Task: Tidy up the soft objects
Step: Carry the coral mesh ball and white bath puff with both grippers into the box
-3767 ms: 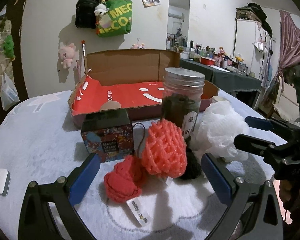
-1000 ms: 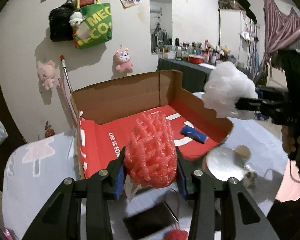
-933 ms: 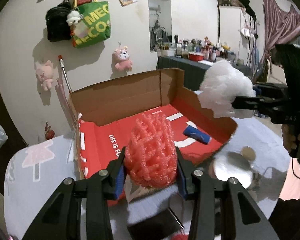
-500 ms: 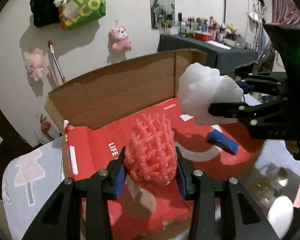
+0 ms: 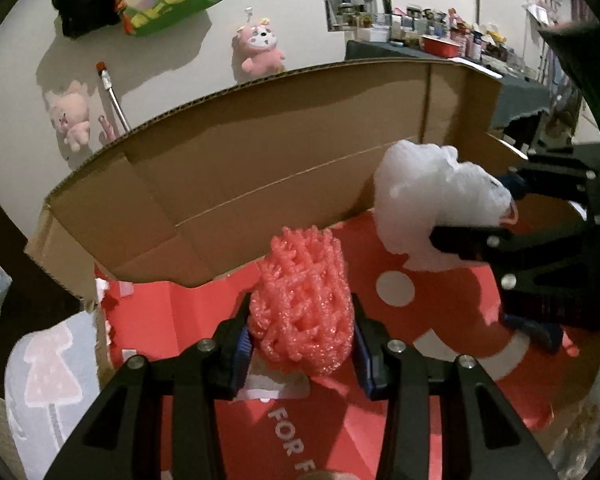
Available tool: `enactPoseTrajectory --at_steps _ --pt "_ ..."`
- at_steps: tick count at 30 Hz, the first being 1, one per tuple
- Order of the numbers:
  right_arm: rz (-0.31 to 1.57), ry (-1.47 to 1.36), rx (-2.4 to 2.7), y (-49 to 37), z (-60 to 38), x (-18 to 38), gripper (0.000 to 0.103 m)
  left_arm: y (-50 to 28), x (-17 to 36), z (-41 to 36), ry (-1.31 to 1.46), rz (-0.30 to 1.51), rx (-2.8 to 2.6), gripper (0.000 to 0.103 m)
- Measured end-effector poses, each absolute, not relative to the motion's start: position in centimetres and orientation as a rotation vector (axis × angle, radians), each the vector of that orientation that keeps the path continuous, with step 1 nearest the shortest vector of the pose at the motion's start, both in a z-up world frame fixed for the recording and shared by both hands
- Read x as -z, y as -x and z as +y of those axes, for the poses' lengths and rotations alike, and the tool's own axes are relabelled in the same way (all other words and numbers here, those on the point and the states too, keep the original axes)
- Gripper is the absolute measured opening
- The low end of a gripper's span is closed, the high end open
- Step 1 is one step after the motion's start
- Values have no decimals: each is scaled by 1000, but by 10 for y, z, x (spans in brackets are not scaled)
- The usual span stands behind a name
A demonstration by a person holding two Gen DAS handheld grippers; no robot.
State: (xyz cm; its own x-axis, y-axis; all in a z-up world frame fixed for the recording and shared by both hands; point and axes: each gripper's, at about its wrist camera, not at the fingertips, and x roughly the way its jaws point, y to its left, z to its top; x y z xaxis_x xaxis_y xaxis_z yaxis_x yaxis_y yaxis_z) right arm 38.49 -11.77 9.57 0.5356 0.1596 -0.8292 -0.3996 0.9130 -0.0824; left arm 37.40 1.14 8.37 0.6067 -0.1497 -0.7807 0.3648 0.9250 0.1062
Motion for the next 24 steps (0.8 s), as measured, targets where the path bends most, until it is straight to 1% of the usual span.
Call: enactPoseTrajectory --at_steps 12,18,24 --pt "958 265 -315 -397 -121 -92 44 -384 -91 11 -243 850 308 45" --pt "956 255 -310 -398 -124 -91 44 -390 -97 12 -185 845 324 45" --pt "943 250 -320 -396 -128 -96 45 -384 -112 15 -157 821 345 45"
